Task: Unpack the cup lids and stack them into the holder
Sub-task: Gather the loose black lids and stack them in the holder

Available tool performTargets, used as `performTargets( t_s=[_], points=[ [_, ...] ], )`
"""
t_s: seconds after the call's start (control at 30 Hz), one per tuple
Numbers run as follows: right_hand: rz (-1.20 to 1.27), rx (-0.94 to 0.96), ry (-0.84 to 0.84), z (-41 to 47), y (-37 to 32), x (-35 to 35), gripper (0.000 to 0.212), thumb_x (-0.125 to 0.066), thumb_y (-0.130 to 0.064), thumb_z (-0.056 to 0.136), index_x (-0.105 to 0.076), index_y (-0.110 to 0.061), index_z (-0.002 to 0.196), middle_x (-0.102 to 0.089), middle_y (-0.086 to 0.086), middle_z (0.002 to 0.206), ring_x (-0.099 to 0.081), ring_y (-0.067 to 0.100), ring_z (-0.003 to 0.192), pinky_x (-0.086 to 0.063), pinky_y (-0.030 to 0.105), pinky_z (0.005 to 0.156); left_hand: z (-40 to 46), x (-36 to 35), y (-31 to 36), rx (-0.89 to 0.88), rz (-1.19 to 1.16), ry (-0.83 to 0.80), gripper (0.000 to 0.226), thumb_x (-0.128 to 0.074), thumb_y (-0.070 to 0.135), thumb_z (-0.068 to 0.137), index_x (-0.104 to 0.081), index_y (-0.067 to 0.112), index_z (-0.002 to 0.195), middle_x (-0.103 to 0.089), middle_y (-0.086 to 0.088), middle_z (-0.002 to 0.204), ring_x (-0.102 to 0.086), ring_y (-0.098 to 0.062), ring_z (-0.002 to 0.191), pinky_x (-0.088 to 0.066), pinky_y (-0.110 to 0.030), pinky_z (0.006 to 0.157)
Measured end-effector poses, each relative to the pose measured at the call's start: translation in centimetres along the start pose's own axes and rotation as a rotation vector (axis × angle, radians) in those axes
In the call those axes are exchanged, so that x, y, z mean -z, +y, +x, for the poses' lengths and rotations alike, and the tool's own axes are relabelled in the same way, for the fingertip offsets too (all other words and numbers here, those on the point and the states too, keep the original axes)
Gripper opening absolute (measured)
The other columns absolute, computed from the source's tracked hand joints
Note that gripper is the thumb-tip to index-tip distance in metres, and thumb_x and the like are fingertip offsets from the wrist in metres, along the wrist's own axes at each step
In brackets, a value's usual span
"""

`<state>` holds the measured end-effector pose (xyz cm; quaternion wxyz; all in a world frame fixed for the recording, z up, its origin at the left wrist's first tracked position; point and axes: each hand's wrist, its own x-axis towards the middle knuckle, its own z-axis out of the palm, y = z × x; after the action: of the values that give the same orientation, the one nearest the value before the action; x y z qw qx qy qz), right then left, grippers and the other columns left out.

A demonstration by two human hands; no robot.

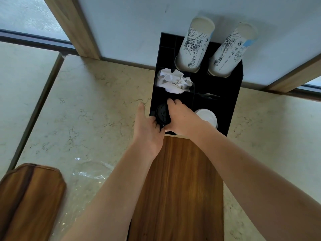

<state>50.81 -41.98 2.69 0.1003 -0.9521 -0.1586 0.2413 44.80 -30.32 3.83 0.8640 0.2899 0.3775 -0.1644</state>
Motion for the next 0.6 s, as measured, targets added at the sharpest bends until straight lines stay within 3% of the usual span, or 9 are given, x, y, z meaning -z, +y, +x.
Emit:
performTargets(
  t_s=[0.2, 0.3, 0.37, 0.43, 0.5, 0.6],
  points=[
    [0.151, -0.086, 0.090, -2.4, -0.9, -0.8, 0.110, -0.084, -0.024, 0.078, -0.011, -0.002, 0.157, -0.023, 0.018, 0.157, -0.021, 0.035, 0.148, -0.026, 0.042, 0.121, -0.1, -0.3, 0.3, 0.018, 0.015, 0.022, 0.091, -0.038, 0.066, 0.099, -0.016, -0.001, 0.157, -0.024, -0.020, 0.165, -0.025, -0.029, 0.153, -0.020, -0.043, 0.126],
    [0.604, -0.228, 0.295, -4.4, -0.6, -1.3, 0.084, -0.069, -0.015, 0.091, -0.020, -0.009, 0.158, -0.030, 0.011, 0.161, -0.030, 0.026, 0.148, -0.032, 0.040, 0.120, -0.2, -0.2, 0.2, 0.000, 0.062, 0.035, 0.091, -0.035, 0.066, 0.099, -0.013, 0.002, 0.159, -0.018, -0.017, 0.167, -0.017, -0.026, 0.155, -0.015, -0.042, 0.127],
    [1.032, -0.361, 0.343, -6.0, -0.8, -1.6, 0.071, -0.056, -0.013, 0.099, -0.021, -0.016, 0.161, -0.031, 0.003, 0.164, -0.032, 0.017, 0.148, -0.030, 0.029, 0.117, -0.3, -0.2, -0.1, -0.038, 0.115, 0.047, 0.089, -0.034, 0.067, 0.100, -0.013, 0.005, 0.160, -0.016, -0.013, 0.169, -0.015, -0.022, 0.156, -0.013, -0.040, 0.127],
    [1.337, -0.449, 0.344, -6.7, -1.0, -2.2, 0.063, -0.049, -0.010, 0.102, -0.026, -0.018, 0.160, -0.035, 0.000, 0.163, -0.034, 0.013, 0.147, -0.028, 0.031, 0.120, -0.4, -0.4, -0.4, -0.077, 0.178, 0.058, 0.086, -0.032, 0.067, 0.100, -0.015, 0.008, 0.161, -0.016, -0.009, 0.169, -0.014, -0.018, 0.156, -0.013, -0.039, 0.128],
    [1.456, -0.484, 0.337, -6.8, -0.9, -2.6, 0.057, -0.045, -0.010, 0.104, -0.031, -0.018, 0.158, -0.039, -0.001, 0.160, -0.037, 0.013, 0.146, -0.029, 0.040, 0.123, -0.2, -0.6, -0.5, -0.108, 0.248, 0.053, 0.083, -0.030, 0.067, 0.100, -0.019, 0.011, 0.161, -0.017, -0.005, 0.169, -0.013, -0.016, 0.156, -0.013, -0.037, 0.127],
    [1.494, -0.483, 0.324, -6.6, -0.5, -3.0, 0.052, -0.041, -0.008, 0.106, -0.035, -0.016, 0.157, -0.042, -0.002, 0.159, -0.039, 0.012, 0.145, -0.030, 0.040, 0.123, 0.2, -0.9, -0.7, -0.124, 0.361, -0.014, 0.082, -0.023, 0.069, 0.100, -0.022, 0.013, 0.160, -0.022, -0.004, 0.168, -0.014, -0.015, 0.155, -0.011, -0.035, 0.125]
  ],
)
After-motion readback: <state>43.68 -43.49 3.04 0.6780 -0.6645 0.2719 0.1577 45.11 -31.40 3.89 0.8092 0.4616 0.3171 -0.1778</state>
